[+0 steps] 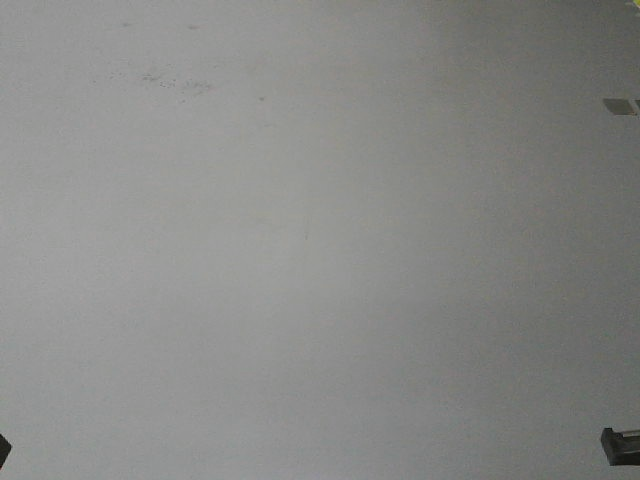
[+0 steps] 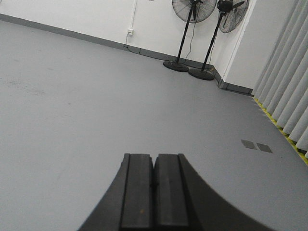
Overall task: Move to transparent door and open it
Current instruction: 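Drive the base forward across the grey floor, arms stowed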
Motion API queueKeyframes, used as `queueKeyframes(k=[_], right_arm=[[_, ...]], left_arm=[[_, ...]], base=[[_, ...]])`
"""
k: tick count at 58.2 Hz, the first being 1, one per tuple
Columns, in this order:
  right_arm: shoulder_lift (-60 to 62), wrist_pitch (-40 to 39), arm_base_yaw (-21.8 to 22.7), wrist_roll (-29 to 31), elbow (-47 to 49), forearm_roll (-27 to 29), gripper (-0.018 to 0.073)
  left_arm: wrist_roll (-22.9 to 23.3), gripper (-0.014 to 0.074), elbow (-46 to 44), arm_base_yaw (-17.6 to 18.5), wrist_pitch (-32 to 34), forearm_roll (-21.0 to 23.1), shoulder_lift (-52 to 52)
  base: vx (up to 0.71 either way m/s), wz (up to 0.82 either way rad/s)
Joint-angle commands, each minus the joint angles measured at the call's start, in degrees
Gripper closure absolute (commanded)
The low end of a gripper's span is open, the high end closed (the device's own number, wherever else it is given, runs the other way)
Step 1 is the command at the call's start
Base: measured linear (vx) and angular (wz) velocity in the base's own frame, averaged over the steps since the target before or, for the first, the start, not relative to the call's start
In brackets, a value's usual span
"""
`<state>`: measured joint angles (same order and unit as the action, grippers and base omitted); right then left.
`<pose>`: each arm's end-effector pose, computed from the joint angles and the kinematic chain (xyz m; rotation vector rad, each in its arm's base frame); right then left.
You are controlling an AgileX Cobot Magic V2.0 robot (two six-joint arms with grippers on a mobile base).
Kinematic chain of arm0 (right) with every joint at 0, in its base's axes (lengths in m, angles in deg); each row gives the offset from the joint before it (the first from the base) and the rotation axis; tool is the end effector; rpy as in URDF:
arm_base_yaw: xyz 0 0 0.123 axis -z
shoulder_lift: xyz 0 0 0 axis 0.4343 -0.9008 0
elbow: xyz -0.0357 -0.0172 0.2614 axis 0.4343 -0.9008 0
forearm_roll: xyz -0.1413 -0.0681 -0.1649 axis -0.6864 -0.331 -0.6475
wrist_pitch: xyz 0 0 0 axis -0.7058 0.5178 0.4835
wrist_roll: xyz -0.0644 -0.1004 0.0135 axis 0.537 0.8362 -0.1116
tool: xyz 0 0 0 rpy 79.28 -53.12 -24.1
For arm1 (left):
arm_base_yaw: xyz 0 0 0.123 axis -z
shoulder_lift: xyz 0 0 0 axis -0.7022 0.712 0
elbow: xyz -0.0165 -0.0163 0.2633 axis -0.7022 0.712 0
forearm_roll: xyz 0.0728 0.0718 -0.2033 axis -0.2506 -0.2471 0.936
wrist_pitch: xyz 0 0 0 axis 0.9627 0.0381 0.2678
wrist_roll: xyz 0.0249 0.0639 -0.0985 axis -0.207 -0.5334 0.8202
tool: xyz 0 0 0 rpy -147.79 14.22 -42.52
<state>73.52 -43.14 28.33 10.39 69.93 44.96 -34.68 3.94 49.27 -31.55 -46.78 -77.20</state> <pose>0.0812 -0.0012 0.1813 -0.1587 1.7067 -0.1748 0.0801 -0.0080 0.1777 0.0084 1.7423 -0.1293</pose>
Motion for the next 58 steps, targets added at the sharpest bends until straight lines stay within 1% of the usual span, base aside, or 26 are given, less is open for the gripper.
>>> queueKeyframes(k=[1,58], right_arm=[[0.9,-4.4,0.3,0.3,-0.2,-0.3,0.0565],[0.9,-4.6,0.3,0.3,-0.2,-0.3,0.0565]], left_arm=[[0.0,0.0603,0.4,-0.1,4.8,0.5,-0.2],[0.0,0.0603,0.4,-0.1,4.8,0.5,-0.2]], base=[[0.0,0.0],[0.02,0.0]])
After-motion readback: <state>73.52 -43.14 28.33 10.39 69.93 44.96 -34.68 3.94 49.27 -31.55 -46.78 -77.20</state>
